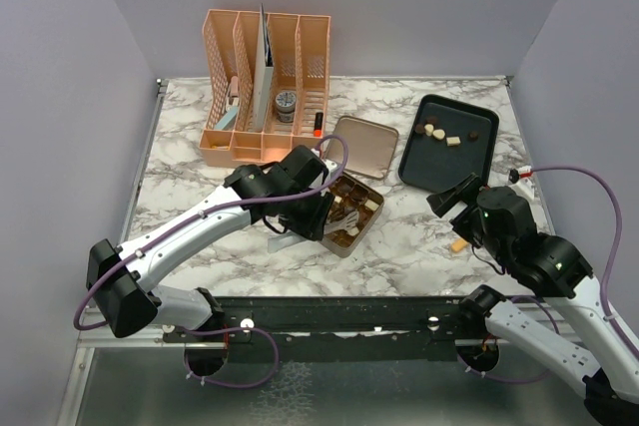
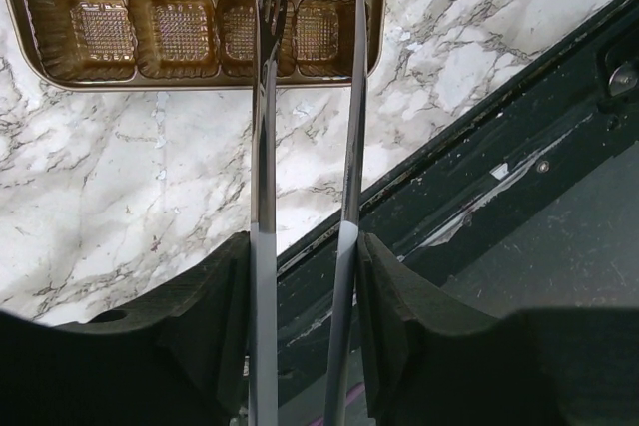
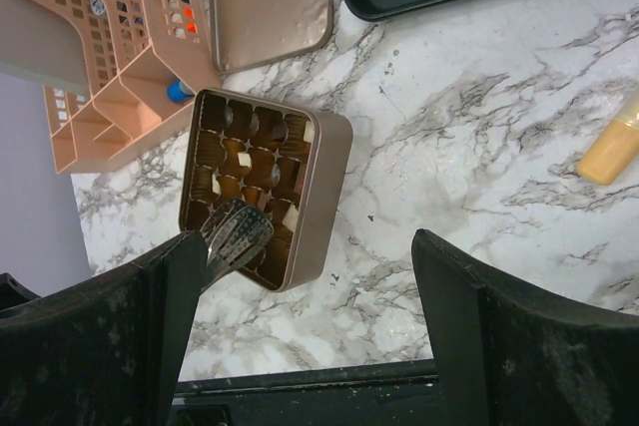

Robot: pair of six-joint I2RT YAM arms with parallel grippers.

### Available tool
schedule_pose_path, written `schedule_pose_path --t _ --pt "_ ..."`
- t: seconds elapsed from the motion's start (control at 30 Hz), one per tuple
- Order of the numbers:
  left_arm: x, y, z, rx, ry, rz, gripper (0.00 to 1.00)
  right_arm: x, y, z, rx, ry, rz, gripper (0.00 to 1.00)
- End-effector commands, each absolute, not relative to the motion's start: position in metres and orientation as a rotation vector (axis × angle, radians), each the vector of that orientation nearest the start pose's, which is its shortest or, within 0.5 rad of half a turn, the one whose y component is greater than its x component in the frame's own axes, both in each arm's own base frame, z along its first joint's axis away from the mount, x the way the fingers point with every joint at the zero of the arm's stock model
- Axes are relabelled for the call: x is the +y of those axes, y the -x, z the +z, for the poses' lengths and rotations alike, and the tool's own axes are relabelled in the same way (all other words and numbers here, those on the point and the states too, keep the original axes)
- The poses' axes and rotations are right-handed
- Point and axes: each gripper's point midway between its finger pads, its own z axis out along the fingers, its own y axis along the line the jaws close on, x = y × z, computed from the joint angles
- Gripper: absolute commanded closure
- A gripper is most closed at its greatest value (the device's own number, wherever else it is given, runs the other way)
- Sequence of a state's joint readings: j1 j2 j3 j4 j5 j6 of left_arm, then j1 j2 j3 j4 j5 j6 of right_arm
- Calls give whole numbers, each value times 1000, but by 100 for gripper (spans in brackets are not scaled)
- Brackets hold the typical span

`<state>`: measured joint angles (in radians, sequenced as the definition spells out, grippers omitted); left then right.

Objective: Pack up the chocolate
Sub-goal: Place the fake chocolate in the packing box.

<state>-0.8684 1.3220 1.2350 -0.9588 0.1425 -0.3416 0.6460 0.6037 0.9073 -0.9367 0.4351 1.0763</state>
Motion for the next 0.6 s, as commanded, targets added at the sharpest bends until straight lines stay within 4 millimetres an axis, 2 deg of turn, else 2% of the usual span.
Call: schedule_pose_path --t 0.0,0.27,0.57 --pt "-252 -157 180 2602 -758 -616 52 92 -188 227 2078 -709 522 11" --pt "-259 -166 187 2557 -748 -630 51 93 -187 226 2085 -703 529 11" --pt "-279 -185 212 2464 -732 -671 53 89 -185 235 2051 -709 543 11"
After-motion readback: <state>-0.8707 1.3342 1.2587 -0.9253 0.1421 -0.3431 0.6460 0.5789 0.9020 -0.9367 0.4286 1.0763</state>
